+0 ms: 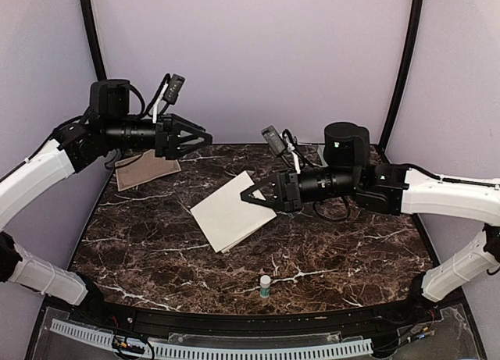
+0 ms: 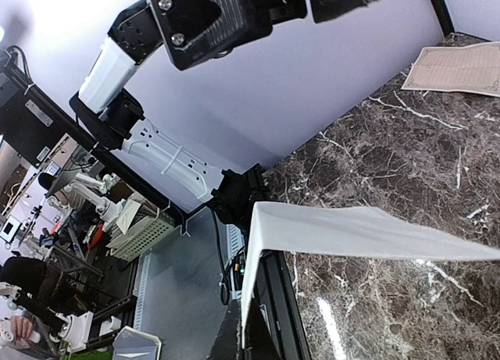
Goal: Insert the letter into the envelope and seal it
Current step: Fold the letter.
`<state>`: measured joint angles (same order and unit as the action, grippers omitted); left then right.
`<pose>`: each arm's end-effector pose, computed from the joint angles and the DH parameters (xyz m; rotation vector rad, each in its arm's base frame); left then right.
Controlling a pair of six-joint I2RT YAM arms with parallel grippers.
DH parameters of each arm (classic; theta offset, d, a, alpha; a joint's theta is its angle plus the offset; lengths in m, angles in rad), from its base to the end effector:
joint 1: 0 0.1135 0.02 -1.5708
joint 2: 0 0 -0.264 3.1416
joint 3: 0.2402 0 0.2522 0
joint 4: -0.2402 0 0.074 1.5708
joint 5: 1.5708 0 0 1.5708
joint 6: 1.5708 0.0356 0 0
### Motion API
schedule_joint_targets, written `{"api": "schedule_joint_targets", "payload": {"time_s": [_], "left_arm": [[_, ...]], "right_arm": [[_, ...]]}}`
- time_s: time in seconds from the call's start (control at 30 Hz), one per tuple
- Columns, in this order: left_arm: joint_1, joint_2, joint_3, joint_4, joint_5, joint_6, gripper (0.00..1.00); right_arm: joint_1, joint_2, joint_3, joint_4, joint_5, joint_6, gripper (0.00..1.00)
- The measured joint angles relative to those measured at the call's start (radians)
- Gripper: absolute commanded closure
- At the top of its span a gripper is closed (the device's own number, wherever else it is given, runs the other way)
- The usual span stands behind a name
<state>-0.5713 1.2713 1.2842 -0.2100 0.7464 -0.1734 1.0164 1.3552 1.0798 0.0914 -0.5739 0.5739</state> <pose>0.2262 -0.1742 0.4093 0.9133 1.6341 -1.1818 0.1508 0.2803 0.3435 -0.9101 1.8289 1.5871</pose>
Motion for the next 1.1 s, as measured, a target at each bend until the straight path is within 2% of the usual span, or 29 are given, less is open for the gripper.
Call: {"api": "schedule_joint_targets", "payload": {"time_s": [0.2, 0.4, 0.5, 0.83, 1.1], "left_arm": [[-0.027, -0.047, 0.072, -0.092, -0.108, 0.051, 0.28], [-0.196, -0.027, 0.054, -0.171, -0.134, 0.061, 0.41], [-0.24, -0.016, 0.026, -0.192, -0.134, 0.056, 0.46], [-0.248, -0.007, -0.01, -0.205, -0.136, 0.044, 0.58], [-0.248, -0.007, -0.016, -0.204, -0.134, 0.041, 0.77]], "right_arm": [[0.0, -0.01, -0.002, 0.0, 0.034, 0.0, 1.0], [0.0, -0.01, -0.003, 0.0, 0.052, -0.001, 1.0], [0.0, -0.009, -0.003, 0.0, 0.052, -0.001, 1.0], [0.0, -0.008, -0.003, 0.003, 0.048, 0.0, 1.0], [0.0, 0.01, 0.003, 0.007, 0.034, 0.0, 1.0]]}}
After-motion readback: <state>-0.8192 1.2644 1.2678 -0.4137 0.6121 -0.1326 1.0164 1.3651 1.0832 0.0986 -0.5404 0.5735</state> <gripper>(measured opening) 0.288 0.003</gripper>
